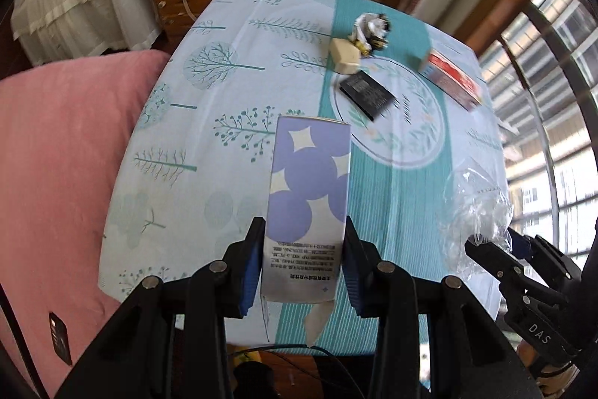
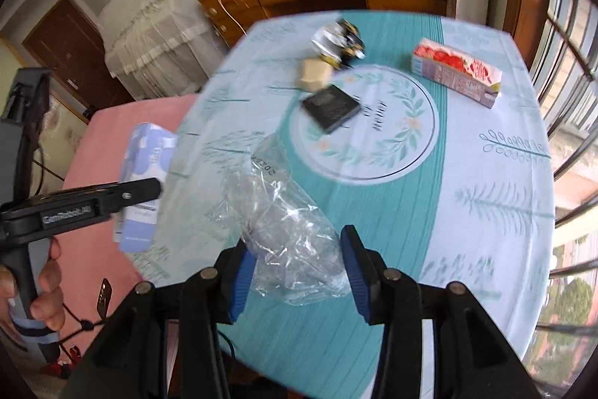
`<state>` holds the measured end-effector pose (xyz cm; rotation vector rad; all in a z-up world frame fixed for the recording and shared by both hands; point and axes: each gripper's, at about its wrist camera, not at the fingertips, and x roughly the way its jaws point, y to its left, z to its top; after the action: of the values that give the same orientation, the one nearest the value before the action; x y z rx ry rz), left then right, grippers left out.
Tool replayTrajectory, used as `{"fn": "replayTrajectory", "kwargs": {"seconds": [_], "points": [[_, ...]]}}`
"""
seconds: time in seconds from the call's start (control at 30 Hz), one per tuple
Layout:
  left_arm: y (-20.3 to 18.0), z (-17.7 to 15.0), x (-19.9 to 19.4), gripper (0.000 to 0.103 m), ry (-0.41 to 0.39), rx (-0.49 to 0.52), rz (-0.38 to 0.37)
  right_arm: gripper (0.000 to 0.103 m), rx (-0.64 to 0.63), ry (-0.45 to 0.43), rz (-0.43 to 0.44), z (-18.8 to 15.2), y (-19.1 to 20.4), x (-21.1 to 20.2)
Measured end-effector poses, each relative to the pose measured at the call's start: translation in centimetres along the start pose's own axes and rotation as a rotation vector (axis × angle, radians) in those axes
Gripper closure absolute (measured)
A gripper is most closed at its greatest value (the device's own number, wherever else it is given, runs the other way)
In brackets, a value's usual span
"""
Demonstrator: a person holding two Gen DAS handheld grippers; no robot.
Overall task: Collect trash
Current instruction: 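Carry box and plastic bag over the bin while opening both tools to drop them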
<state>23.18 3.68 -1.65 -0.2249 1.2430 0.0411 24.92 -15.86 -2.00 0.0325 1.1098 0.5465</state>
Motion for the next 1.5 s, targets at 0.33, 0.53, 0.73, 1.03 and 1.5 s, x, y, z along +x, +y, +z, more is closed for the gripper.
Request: {"fn": "replayTrajectory", "kwargs": {"seconds": [0.33, 0.53, 0.73, 1.03, 1.5], "points": [[3.8, -10.5, -5.5, 0.066, -0.015, 0.183, -0.099, 0.058, 0.132, -0.082, -0.075, -11.4, 9.2, -4.1], [5.6, -15.9, -6.1, 0.066, 0.041, 0.241, -0.142, 0.058, 0.177, -0.067, -0.121, -17.1, 11.7, -5.7], [4.6, -19.9, -4.3, 0.066, 0.109, 0.279, -0.141, 0.058, 0.243, -0.007, -0.172, -21.7, 10.9, -6.3], [1.4, -27.5, 5.0, 0.066, 0.209, 0.315, -0.108, 0.058, 0.381, 0.172, -0.203, -29.2, 5.2, 0.7], [1.4, -32.9, 25.7, 0.065, 0.283, 0.273, -0.050, 0.057, 0.443, 0.310, -0.217, -36.6, -3.9, 18.9]]}}
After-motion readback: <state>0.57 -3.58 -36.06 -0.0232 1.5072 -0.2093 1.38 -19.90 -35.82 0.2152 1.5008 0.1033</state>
